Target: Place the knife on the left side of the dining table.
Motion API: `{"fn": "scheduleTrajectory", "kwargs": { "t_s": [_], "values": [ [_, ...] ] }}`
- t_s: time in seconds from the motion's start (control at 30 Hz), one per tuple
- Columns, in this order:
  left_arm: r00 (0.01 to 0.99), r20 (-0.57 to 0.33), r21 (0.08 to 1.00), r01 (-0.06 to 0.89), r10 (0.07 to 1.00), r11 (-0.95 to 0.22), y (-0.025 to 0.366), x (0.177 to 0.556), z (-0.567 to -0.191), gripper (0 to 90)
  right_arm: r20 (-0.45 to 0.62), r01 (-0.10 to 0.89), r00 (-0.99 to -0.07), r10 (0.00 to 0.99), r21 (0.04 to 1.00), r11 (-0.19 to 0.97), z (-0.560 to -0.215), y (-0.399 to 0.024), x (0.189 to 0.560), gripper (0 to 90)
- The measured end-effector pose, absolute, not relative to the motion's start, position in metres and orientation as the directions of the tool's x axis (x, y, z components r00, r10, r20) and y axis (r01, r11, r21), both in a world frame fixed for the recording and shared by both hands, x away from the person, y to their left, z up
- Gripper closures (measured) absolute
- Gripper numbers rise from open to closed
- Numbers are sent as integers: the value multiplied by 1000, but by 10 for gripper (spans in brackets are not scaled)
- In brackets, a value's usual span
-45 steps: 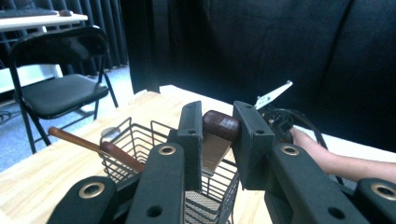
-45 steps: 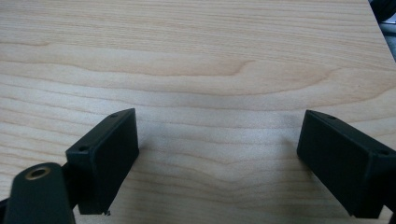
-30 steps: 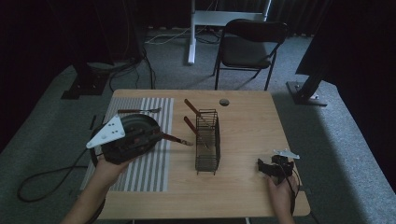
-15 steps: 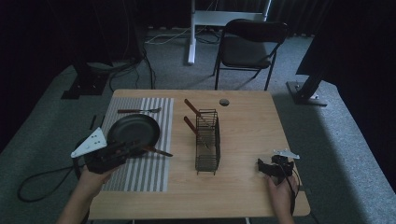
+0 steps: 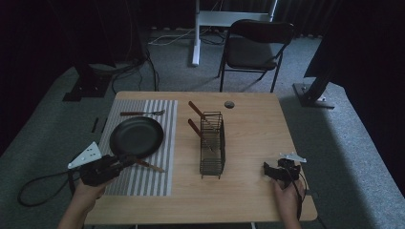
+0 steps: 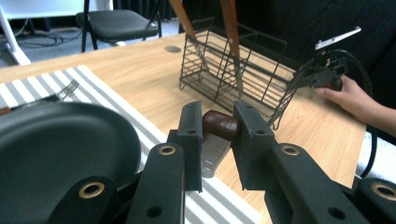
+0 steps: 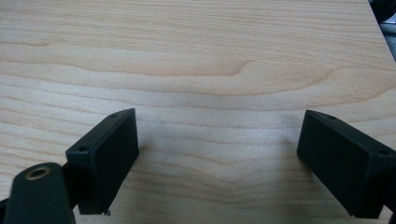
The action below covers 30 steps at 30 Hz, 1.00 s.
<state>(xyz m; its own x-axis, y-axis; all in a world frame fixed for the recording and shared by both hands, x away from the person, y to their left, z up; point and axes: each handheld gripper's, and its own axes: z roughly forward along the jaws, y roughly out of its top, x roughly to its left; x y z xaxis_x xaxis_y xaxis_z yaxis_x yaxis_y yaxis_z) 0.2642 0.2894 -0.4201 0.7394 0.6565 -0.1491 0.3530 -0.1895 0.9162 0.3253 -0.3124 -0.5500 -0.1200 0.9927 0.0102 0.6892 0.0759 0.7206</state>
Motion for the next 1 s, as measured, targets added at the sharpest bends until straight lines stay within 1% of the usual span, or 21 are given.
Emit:
{"fn": "scheduleTrajectory", "kwargs": {
  "t_s": [0.13, 0.27, 0.43, 0.57, 0.73, 0.8, 0.83, 0.93, 0.97, 1.0],
  "values": [
    [729, -150, 912, 363, 668, -192, 291, 263, -427, 750, 10, 689, -120, 993, 720, 76, -550, -312, 325, 116],
    [724, -170, 909, 378, 669, -178, 297, 263, -431, 749, 10, 690, -120, 993, 720, 76, -550, -312, 325, 116],
    [706, -220, 902, 411, 673, -136, 307, 264, -437, 748, 10, 690, -120, 993, 720, 76, -550, -312, 325, 116],
    [669, -285, 886, 457, 687, -78, 320, 266, -446, 745, 10, 690, -120, 993, 720, 75, -550, -312, 325, 116],
    [635, -310, 873, 484, 707, -52, 330, 265, -455, 717, 10, 690, -119, 993, 720, 76, -550, -312, 325, 117],
    [629, -312, 871, 488, 712, -50, 332, 265, -457, 730, 10, 690, -120, 993, 720, 76, -550, -312, 325, 116],
    [593, -322, 857, 513, 738, -38, 340, 265, -465, 725, 10, 690, -120, 993, 720, 76, -550, -312, 325, 116],
    [564, -335, 847, 531, 755, -21, 344, 266, -471, 735, 10, 690, -120, 993, 720, 76, -550, -312, 325, 117],
    [541, -379, 832, 554, 751, 21, 351, 268, -478, 731, 10, 690, -120, 993, 720, 76, -550, -312, 325, 117],
    [541, -379, 832, 554, 751, 21, 351, 268, -478, 726, 10, 690, -120, 993, 720, 76, -550, -312, 325, 117]
  ]
}}
